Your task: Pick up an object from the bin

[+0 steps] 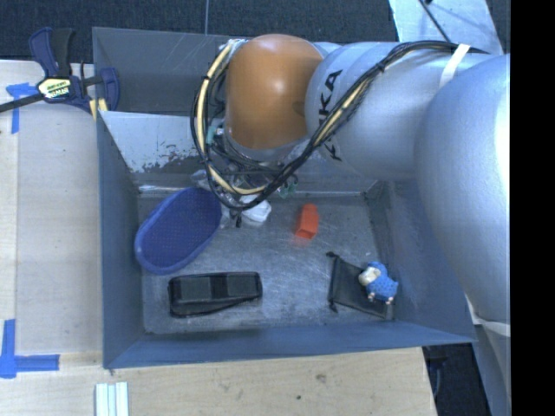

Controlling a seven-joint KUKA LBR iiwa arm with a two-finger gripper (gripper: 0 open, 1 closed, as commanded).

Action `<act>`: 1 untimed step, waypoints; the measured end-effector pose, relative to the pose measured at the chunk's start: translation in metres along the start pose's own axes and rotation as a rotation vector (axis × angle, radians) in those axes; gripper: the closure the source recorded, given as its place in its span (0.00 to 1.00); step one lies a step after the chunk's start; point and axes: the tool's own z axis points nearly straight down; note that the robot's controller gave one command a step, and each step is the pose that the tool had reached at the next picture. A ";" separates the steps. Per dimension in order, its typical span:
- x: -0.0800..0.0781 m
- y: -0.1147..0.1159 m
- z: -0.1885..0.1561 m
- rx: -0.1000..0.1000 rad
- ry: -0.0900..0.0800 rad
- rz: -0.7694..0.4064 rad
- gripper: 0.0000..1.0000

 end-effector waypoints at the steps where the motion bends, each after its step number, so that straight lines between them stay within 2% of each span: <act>1: -0.002 -0.001 -0.022 -0.001 0.002 0.004 1.00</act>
Offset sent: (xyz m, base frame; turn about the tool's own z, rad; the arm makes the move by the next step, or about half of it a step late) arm -0.0002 0.0001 0.0198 0.0000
